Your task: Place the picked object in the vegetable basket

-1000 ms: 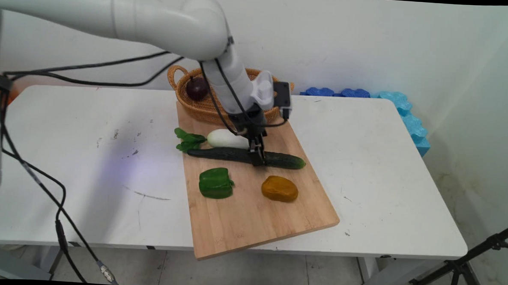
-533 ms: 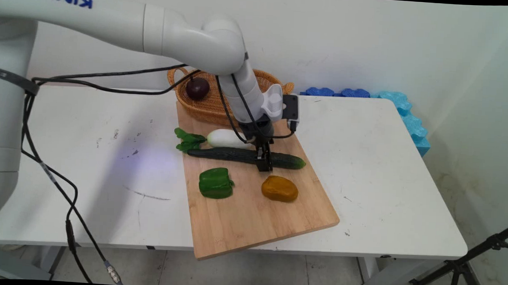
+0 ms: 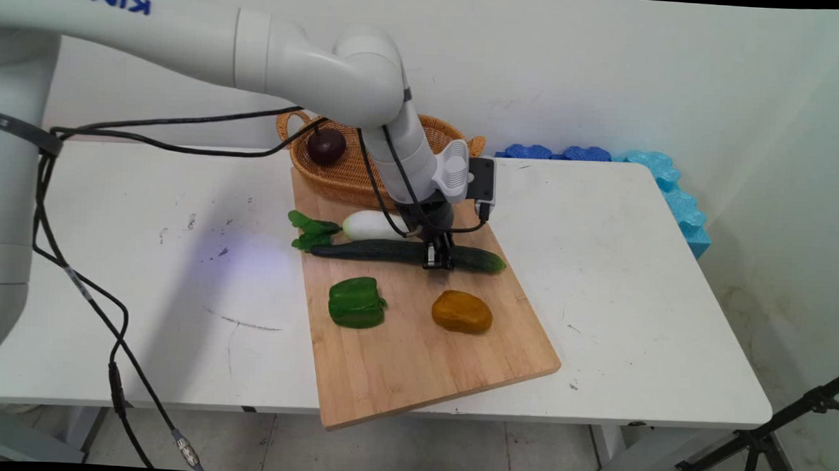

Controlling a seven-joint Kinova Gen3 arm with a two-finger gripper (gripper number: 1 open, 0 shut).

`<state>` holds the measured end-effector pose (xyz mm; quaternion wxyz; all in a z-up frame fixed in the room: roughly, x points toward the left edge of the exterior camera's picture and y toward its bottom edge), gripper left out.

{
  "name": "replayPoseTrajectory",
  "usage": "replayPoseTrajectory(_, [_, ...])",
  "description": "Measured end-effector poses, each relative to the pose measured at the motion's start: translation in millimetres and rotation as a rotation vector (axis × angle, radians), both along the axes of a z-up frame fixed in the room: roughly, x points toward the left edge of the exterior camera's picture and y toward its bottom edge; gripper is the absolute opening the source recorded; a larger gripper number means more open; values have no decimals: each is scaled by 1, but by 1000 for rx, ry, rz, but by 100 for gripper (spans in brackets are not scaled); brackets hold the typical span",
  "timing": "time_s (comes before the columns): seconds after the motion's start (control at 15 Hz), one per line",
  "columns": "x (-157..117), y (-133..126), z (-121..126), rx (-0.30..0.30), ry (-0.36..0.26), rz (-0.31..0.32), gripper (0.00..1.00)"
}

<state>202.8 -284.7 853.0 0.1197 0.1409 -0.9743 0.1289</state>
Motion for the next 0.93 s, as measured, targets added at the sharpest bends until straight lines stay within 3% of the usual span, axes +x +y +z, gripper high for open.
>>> replayPoseTrajectory(0.2, [4, 15, 15, -20, 0, -11, 0])
replayPoseTrajectory(0.6, [18, 46, 74, -85, 31, -13, 0])
replayPoseTrajectory(0.93, [39, 43, 132, -178, 72, 42, 0])
